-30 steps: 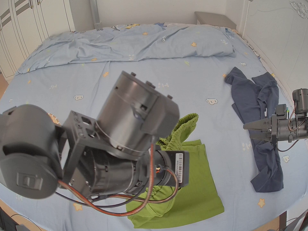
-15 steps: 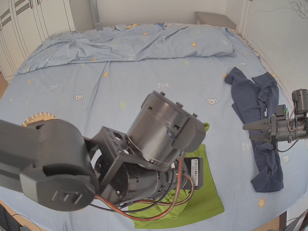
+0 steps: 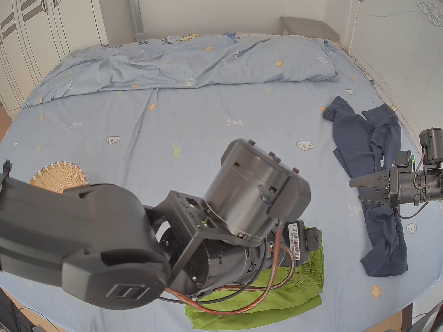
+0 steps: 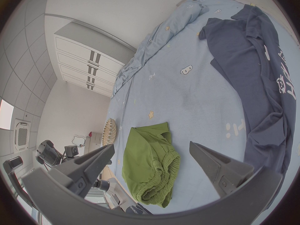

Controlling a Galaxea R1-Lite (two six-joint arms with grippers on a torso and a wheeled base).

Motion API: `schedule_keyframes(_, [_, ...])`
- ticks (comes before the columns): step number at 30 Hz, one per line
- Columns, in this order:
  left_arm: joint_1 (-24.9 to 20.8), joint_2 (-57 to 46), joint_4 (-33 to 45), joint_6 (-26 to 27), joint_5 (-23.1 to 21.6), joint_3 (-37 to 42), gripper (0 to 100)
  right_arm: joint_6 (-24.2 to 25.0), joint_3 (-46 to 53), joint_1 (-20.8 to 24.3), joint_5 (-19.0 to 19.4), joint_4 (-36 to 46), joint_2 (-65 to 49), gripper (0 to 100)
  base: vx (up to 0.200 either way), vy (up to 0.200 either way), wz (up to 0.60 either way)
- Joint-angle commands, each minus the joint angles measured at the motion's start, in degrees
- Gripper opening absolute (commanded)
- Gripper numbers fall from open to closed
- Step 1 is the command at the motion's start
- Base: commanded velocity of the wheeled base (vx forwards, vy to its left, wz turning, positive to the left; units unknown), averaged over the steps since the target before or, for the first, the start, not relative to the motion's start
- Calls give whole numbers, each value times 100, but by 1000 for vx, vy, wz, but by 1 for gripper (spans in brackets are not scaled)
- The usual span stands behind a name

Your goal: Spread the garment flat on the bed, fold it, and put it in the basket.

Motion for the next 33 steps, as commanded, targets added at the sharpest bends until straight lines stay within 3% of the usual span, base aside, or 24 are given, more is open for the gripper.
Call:
schedule_keyframes(1, [89,-25,1,-165,-65,-15,100,1,8,53,14,38,-1,100,0,0,0])
schedule_keyframes(4, [634,-122,54,-297,-381,81,100,28,96,422,14,90,-63,100,0,0,0])
schedule_keyframes(7, [1487,-491,107,-473,-1225,292,100,36,272,1099,-127,99,-98,100,0,0,0])
schedule_keyframes(8, [1530,-509,107,-473,-1287,301,100,36,280,1125,-144,90,-98,100,0,0,0])
schedule_keyframes(9, [2023,-702,107,-490,-1946,486,100,36,351,1494,-347,64,-80,100,0,0,0])
schedule_keyframes(10, [2181,-764,107,-481,-2192,600,100,36,368,1644,-426,46,-63,100,0,0,0])
schedule_keyframes(11, [2568,-887,45,-455,-2763,934,100,10,386,1986,-593,29,-19,100,0,0,0])
schedule_keyframes(14, [3113,-922,-87,-332,-3334,1488,100,-8,351,2452,-742,11,245,100,0,0,0])
schedule_keyframes(18, [3394,-843,-430,-24,-3396,2033,100,-34,324,2839,-751,20,596,100,0,0,0])
schedule_keyframes(23, [3526,-157,-1388,485,-3413,2419,100,1,324,3472,-927,55,816,100,0,0,0])
schedule_keyframes(26, [3499,-25,-1739,485,-3422,2525,100,-34,386,3603,-1146,46,1106,100,0,0,0])
schedule_keyframes(33, [3473,151,-2143,441,-3422,2604,100,-34,817,3700,-1164,81,1159,100,0,0,0])
